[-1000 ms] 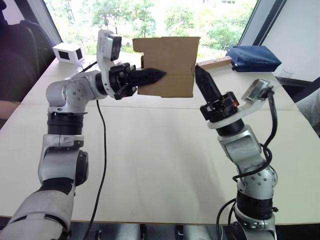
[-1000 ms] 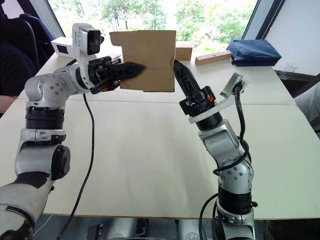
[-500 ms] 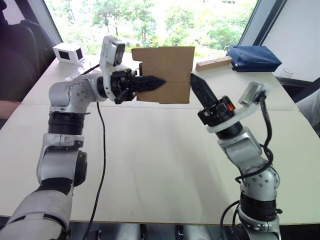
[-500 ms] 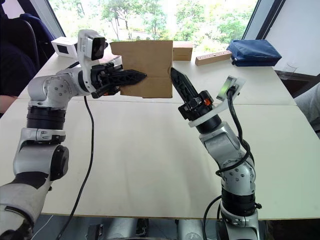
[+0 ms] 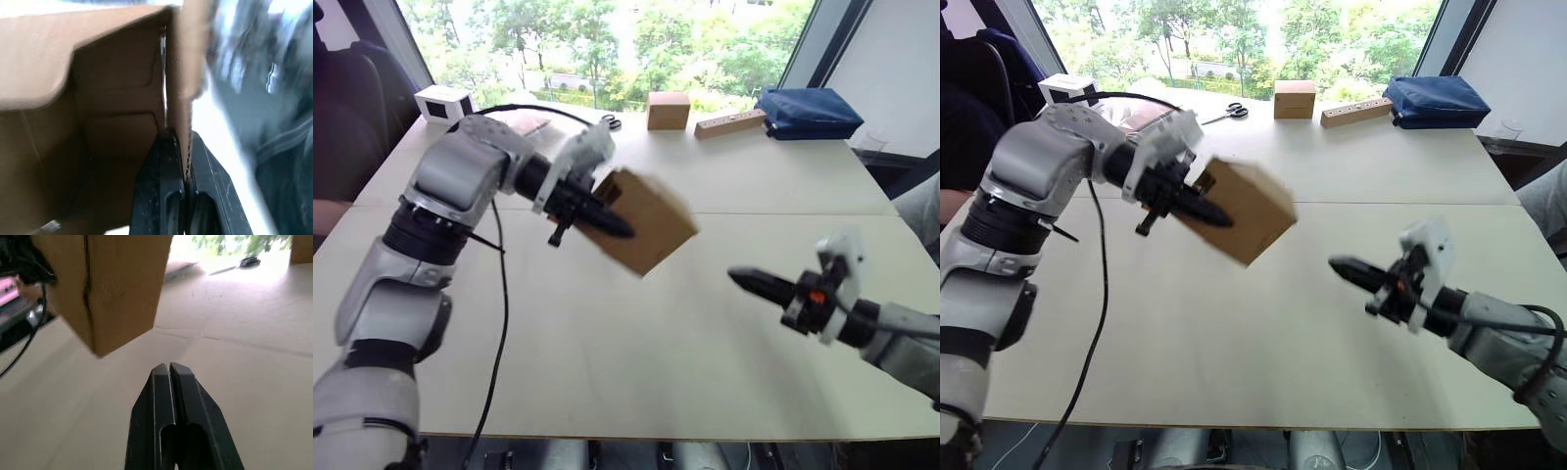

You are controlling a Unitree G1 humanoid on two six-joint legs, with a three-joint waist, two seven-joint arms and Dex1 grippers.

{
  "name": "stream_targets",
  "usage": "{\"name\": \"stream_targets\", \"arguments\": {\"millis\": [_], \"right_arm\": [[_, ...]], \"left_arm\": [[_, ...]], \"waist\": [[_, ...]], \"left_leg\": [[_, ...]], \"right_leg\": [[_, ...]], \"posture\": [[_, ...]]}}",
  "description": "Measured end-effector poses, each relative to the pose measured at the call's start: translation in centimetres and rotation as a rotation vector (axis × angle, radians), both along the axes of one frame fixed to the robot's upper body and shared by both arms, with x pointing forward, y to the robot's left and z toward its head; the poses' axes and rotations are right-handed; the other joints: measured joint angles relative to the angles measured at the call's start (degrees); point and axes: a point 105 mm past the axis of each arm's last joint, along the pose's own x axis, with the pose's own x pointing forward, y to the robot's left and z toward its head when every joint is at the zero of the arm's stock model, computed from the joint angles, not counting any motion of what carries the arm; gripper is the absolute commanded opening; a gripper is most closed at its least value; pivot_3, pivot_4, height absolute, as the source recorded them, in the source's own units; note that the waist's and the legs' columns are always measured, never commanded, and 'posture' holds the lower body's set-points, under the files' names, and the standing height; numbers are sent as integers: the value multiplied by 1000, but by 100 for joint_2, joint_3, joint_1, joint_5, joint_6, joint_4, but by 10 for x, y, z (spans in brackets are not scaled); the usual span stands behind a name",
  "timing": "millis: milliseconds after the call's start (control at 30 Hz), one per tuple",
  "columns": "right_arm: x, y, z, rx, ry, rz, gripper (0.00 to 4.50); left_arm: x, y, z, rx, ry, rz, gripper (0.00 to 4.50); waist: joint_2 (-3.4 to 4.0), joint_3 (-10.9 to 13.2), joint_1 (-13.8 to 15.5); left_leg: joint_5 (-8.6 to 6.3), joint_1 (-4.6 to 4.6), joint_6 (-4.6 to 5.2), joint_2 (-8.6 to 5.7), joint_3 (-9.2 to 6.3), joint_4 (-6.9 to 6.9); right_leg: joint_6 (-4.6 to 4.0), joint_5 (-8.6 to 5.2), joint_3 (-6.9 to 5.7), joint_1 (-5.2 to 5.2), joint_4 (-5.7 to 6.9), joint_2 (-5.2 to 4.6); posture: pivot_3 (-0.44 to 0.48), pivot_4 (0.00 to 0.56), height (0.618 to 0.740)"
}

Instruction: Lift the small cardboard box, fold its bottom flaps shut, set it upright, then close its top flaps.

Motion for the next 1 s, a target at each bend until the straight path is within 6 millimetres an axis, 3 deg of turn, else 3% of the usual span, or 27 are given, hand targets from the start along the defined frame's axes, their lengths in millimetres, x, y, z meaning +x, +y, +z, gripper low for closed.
{"name": "stream_targets", "arguments": {"millis": [100,233,433,700,800,1000], "right_arm": [[-13,15,4,-42,-41,83,24],[-24,29,5,-136,-79,134,24],[-27,38,-2,-214,-92,143,24],[-22,36,-20,-267,-65,88,24],[-21,34,-22,-268,-66,78,0],[-19,34,-21,-265,-78,79,0]], "left_arm": [[12,-16,-24,238,-106,-27,0],[14,-17,-38,383,-156,-69,0],[13,-25,-48,466,-188,-129,0],[-1,-52,-58,507,-132,-120,0],[-4,-60,-56,507,-123,-115,709],[-5,-64,-55,504,-114,-107,3134]], "waist": [[-10,-1,110],[-10,-1,106],[-11,0,115],[-9,-2,119],[-10,-1,114],[-9,-2,103]], "left_leg": [[0,-7,-1,-3,-2,11],[-2,-15,3,3,-1,10],[-4,-20,7,0,-1,15],[-4,-19,7,-1,-6,18],[-4,-19,7,-3,-6,18],[-4,-16,7,0,-7,18]], "right_leg": [[-19,-10,8,3,-13,7],[-19,-10,14,3,-35,7],[-8,-3,14,6,-43,4],[-9,-4,18,12,-42,5],[-4,-1,18,12,-41,9],[-4,-1,18,10,-37,13]], "posture": [[0,150,740],[0,150,740],[0,150,740],[0,150,740],[0,150,740],[0,150,740]]}}
